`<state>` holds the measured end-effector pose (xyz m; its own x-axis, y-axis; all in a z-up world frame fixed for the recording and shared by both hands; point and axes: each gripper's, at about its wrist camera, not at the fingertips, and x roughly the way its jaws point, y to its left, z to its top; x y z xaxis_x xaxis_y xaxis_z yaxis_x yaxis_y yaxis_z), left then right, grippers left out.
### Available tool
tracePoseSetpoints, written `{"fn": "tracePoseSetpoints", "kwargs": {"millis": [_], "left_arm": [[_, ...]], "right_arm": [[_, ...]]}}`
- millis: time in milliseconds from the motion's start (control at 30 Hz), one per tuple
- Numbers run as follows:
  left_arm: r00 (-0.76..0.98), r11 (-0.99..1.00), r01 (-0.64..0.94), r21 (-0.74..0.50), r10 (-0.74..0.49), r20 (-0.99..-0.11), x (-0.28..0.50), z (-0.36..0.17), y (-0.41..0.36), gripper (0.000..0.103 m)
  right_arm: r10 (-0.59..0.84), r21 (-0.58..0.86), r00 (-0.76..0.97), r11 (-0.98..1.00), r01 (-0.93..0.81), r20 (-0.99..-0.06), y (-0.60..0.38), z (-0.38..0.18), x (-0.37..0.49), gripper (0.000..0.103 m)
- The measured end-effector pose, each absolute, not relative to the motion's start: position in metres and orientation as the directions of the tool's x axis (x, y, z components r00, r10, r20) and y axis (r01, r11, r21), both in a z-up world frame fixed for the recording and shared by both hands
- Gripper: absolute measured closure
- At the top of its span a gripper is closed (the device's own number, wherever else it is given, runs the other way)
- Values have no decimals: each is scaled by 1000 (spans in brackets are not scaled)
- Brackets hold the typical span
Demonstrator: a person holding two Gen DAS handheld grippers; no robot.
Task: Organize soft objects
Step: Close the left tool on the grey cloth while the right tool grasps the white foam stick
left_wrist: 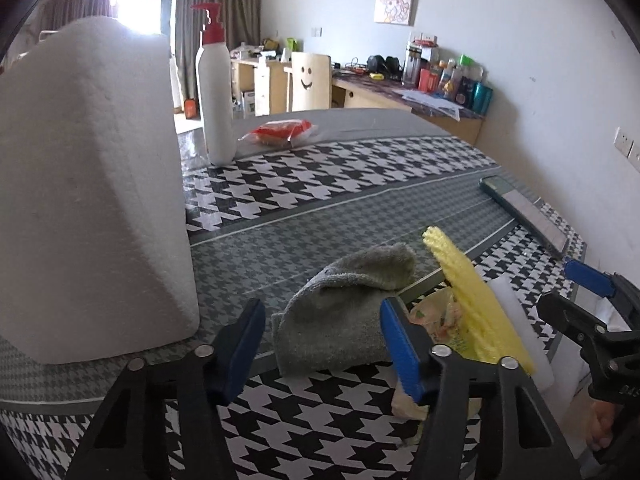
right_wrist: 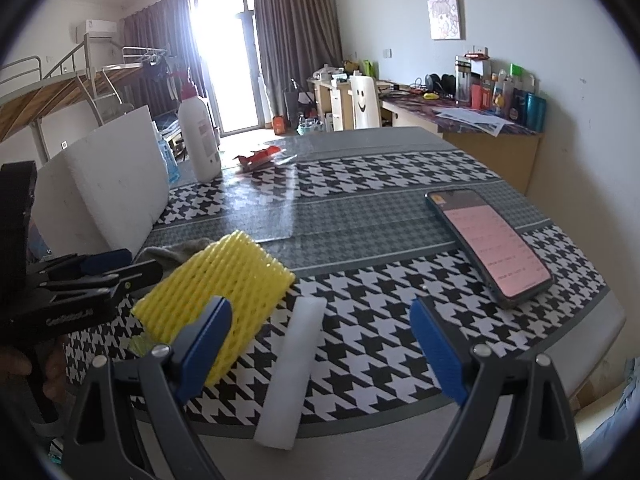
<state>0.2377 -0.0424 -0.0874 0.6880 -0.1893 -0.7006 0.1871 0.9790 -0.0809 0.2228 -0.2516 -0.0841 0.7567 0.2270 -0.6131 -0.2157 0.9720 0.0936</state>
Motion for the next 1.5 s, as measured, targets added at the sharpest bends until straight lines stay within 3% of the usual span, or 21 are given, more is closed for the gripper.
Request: {"fn": "tracePoseSetpoints", "kwargs": {"millis": [167, 333, 433, 1033, 1300, 1433, 1500], "left_arm": [[664, 980, 170, -99, -189, -724, 243, -92, -39, 58], [667, 982, 165, -97, -184, -722, 242, -92, -38, 88], [669, 980, 173, -103, -193, -718, 241, -91, -39, 98], [710, 969, 219, -114, -239, -662, 228, -75, -40, 98], [735, 968, 227, -104, -240, -634, 220, -63, -39, 98], [746, 968, 232, -97, -241, -620, 215, -58, -39, 98], [751, 967, 236, -98, -245, -613, 213, -56, -39, 98]], "right_arm": [[229, 94, 744, 971, -219, -627, -251, -91, 223, 10], [229, 94, 738, 971, -221, -635, -250, -94, 224, 10], [223, 90, 734, 972, -217, -642, -249, -95, 225, 10], [187, 42, 721, 976, -214, -667, -239, -101, 225, 10], [166, 17, 681, 975, -220, -713, -236, -112, 226, 42], [157, 4, 681, 975, -221, -715, -235, -112, 224, 44], [150, -12, 682, 974, -227, -716, -231, -112, 222, 52]]}}
